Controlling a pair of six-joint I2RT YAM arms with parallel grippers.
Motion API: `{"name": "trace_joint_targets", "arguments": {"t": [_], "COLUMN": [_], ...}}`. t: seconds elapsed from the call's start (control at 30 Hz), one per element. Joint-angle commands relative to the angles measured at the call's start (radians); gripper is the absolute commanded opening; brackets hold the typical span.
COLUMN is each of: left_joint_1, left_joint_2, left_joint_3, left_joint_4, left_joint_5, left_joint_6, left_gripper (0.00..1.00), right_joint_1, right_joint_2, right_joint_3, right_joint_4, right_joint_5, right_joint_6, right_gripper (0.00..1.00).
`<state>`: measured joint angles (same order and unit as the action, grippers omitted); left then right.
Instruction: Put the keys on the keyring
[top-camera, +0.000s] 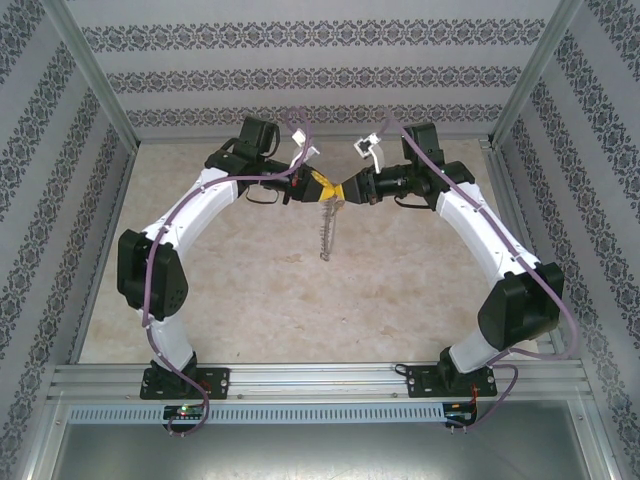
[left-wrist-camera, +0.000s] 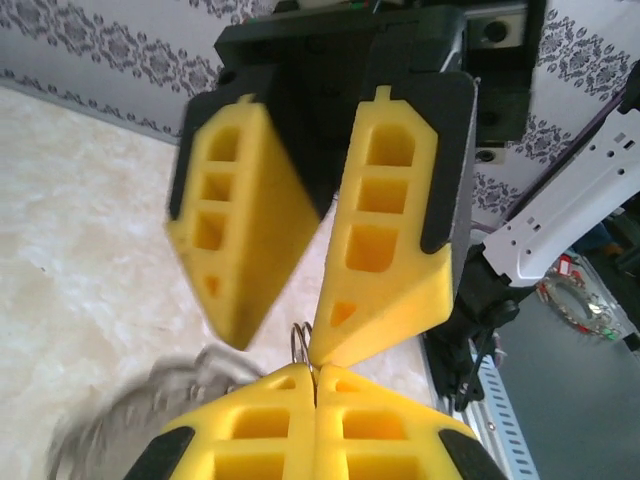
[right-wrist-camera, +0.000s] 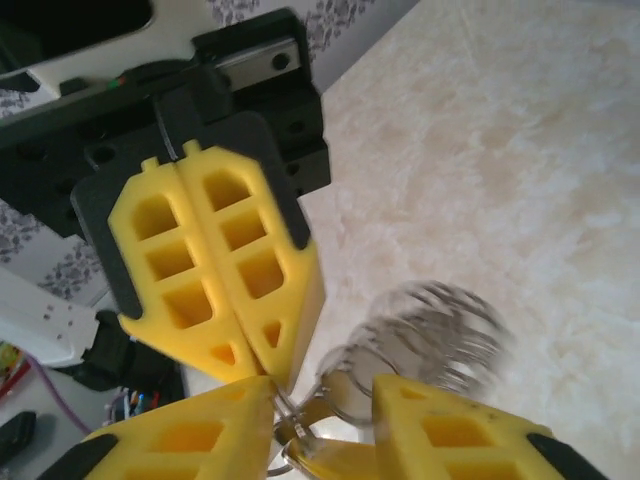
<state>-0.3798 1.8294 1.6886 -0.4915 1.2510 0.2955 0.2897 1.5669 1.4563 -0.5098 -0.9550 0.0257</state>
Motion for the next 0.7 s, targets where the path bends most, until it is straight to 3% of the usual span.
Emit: {"name": "trace_joint_targets", "arguments": {"t": [0.0,0.67], "left_joint_1": [-0.035,-0.036], "left_joint_2": [-0.025,-0.026], "left_joint_3": [-0.028,-0.007], "left_joint_4": [0.077,0.064], "left_joint_5": [-0.013,-0.022], "left_joint_6": [-0.037,0.002], "left_gripper": [0.0,0.0], "right_joint_1": [-0.012,-0.104], "right_joint_2": [-0.028,-0.159], "right_joint_3": [-0.008,-0.252], "right_joint_4": [0.187,0.371], "right_joint_5": [-0.059,-0.079], "right_joint_6": [0.079,0.185], "right_gripper": [0.37,0.4]}}
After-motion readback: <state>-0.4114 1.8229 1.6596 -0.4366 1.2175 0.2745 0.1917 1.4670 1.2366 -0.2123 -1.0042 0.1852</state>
